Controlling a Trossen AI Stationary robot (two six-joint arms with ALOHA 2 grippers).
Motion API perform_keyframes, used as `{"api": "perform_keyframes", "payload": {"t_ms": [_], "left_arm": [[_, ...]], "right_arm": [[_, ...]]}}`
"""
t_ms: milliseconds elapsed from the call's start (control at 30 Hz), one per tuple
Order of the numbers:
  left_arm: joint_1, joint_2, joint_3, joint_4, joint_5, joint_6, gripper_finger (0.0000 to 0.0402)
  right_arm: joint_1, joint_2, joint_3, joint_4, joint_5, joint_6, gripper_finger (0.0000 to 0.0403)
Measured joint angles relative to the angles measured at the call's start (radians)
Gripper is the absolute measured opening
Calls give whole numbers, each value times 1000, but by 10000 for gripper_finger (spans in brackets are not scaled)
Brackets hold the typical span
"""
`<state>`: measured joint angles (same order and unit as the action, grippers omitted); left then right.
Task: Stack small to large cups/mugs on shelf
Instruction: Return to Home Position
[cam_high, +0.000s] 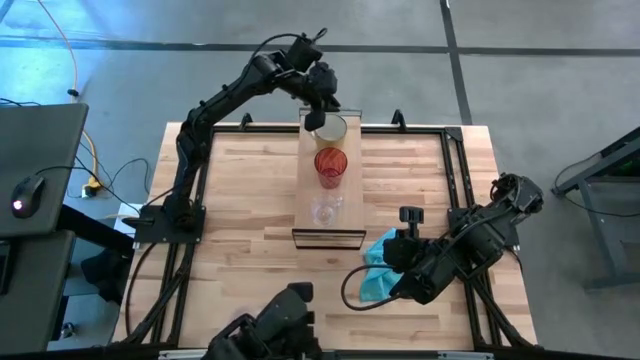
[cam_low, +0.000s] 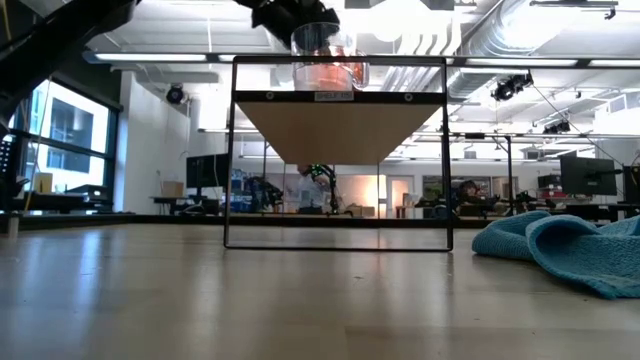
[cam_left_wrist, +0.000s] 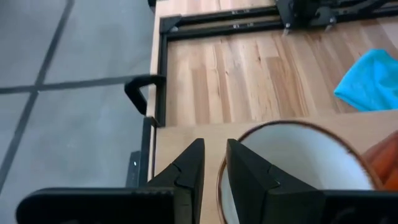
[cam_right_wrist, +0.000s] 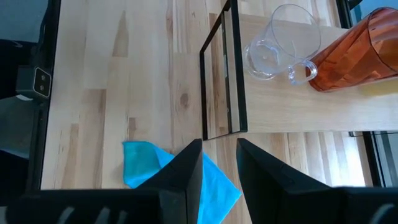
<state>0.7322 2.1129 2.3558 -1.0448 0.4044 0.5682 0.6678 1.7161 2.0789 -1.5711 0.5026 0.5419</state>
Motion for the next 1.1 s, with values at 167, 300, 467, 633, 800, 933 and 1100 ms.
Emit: {"api": "perform_keyframes", "payload": {"t_ms": [167, 300, 467, 633, 800, 933, 1100], "left_arm": [[0, -33, 0, -6, 0, -3, 56], [0, -92, 0, -5, 1, -6, 56], [0, -199, 0, 5, 6, -26, 56], [0, -333, 0, 5, 29, -70, 56], [0, -458, 0, 0, 76, -124, 56], [0, -548, 1, -26, 129, -159, 56], [0, -625, 1, -93, 223, -185, 56]], "right_arm": [[0, 0, 0, 0, 0, -10, 92], [0, 0, 0, 0, 23, -49, 92], [0, -7, 0, 0, 87, -153, 92], [-1, -54, 0, 0, 225, -230, 92], [-1, -140, 0, 2, 345, -273, 92], [-1, -221, 0, 21, 448, -335, 92], [-2, -335, 0, 123, 508, -470, 92]]}}
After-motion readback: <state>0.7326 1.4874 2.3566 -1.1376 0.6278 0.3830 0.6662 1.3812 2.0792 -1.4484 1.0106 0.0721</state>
